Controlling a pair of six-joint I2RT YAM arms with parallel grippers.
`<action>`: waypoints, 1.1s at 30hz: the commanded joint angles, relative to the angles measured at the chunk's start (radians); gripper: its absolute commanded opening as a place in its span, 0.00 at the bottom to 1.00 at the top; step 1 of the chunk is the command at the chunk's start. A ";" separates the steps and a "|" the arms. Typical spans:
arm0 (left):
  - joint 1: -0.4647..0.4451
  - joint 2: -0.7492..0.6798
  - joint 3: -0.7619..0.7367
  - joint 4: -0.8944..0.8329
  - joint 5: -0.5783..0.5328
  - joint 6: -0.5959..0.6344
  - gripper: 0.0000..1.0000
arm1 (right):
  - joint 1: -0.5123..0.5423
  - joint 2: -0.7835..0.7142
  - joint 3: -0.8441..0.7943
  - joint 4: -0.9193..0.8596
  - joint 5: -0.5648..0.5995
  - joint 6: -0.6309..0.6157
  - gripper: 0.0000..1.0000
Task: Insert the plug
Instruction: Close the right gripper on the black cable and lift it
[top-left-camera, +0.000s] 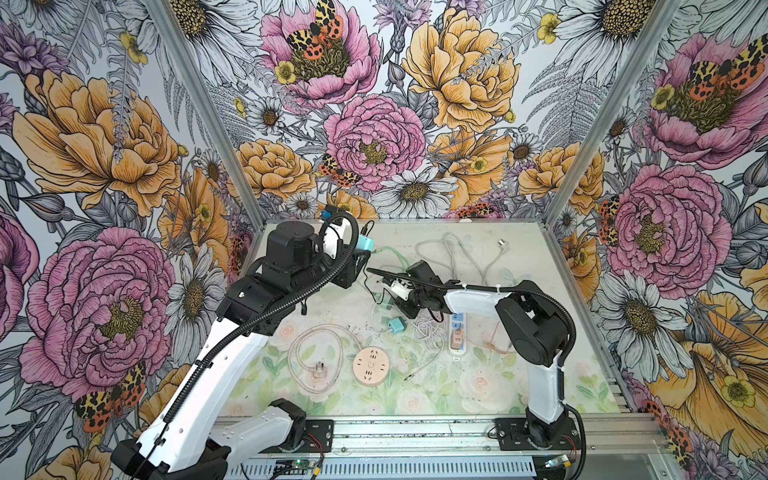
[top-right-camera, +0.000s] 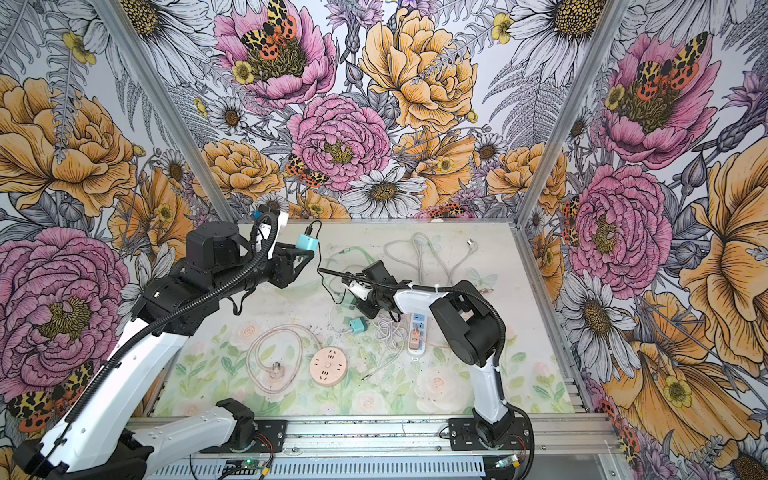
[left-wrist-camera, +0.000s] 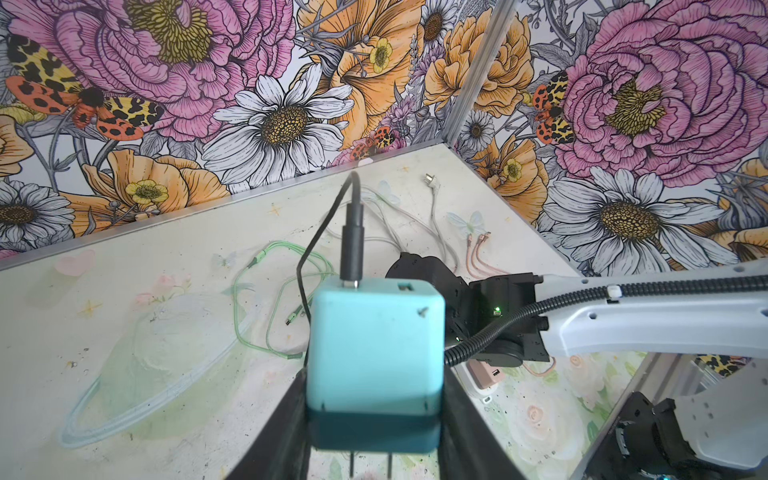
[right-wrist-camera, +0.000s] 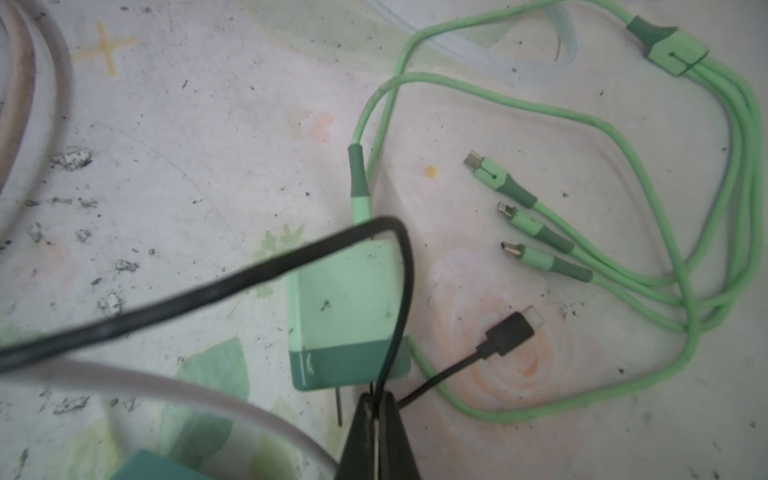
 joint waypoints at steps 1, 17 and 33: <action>-0.010 -0.011 0.015 0.036 0.010 0.001 0.34 | 0.002 -0.062 -0.006 0.022 0.064 0.012 0.00; 0.024 -0.019 -0.133 0.108 -0.019 -0.027 0.33 | -0.058 -0.325 -0.091 0.123 0.178 0.145 0.00; 0.149 0.013 -0.259 0.258 0.037 -0.081 0.33 | -0.065 -0.502 -0.208 0.010 -0.012 0.276 0.00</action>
